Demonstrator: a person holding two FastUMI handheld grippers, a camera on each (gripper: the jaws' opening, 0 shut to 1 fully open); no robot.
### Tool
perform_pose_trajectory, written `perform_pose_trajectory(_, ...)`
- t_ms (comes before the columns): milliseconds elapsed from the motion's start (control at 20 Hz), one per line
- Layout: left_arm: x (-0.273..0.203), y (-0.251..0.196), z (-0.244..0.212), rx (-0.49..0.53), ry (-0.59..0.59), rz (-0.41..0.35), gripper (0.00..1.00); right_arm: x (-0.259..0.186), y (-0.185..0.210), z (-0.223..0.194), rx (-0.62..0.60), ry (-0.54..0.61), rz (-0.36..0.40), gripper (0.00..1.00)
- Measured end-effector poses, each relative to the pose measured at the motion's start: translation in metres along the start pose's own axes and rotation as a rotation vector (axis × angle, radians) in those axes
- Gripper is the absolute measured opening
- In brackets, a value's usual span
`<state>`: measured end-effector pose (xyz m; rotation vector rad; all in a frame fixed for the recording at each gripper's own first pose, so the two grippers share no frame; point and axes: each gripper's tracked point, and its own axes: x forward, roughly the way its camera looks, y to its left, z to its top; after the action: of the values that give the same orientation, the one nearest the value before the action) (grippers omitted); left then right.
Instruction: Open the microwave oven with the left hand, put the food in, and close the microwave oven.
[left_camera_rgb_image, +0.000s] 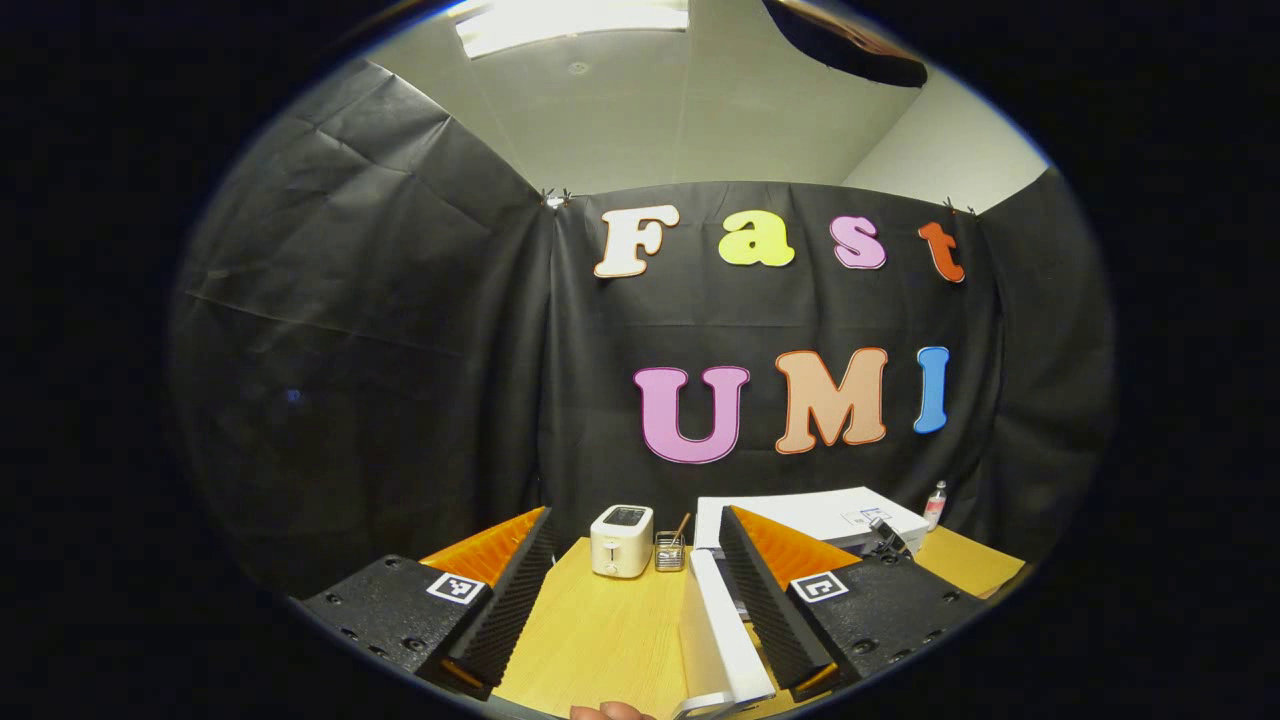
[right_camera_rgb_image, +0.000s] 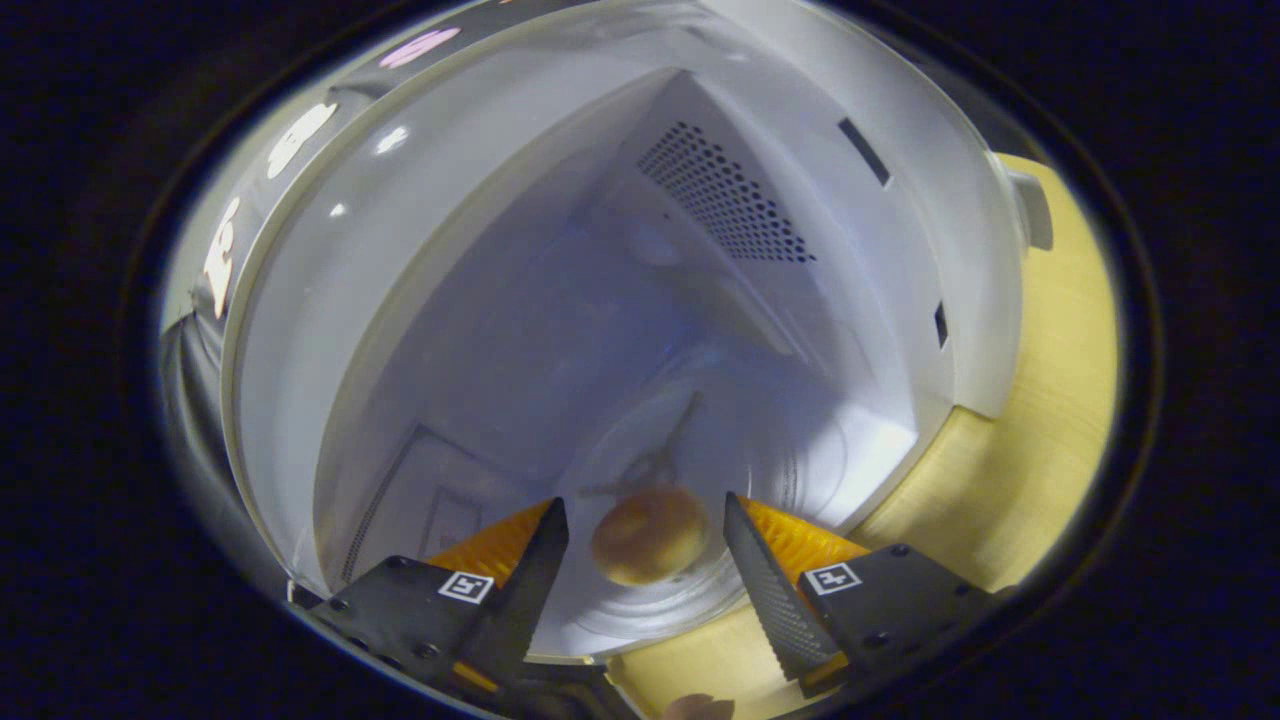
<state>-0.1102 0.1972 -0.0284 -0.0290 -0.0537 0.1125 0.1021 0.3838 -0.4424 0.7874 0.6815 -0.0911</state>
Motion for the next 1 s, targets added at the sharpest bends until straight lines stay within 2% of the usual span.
perform_pose_trajectory(100,-0.003,-0.001,0.000,0.001,0.002,-0.002,0.93,-0.004,0.001,0.001,-0.035,-0.006,0.013,0.96)
perform_pose_trajectory(150,-0.004,-0.002,0.000,0.001,0.002,-0.002,0.95,-0.007,0.002,0.003,-0.053,-0.013,0.019,0.90)
perform_pose_trajectory(400,-0.008,-0.007,0.003,-0.001,-0.003,-0.014,0.93,-0.026,0.003,0.007,-0.175,-0.009,0.068,0.90)
perform_pose_trajectory(600,-0.012,-0.010,0.002,0.012,0.004,-0.023,0.93,-0.059,0.011,0.017,-0.309,-0.036,0.134,0.90)
perform_pose_trajectory(650,-0.013,-0.011,0.002,0.010,0.003,-0.025,0.93,-0.070,0.015,0.023,-0.345,-0.056,0.156,0.90)
perform_pose_trajectory(700,-0.014,-0.011,0.003,0.004,0.000,-0.026,0.95,-0.080,0.019,0.031,-0.386,-0.072,0.174,0.96)
perform_pose_trajectory(750,-0.015,-0.012,0.003,-0.002,0.001,-0.027,0.95,-0.090,0.023,0.039,-0.422,-0.090,0.192,0.89)
perform_pose_trajectory(1000,-0.019,-0.004,-0.016,-0.026,0.031,-0.019,0.93,-0.149,0.048,0.106,-0.597,-0.227,0.267,0.90)
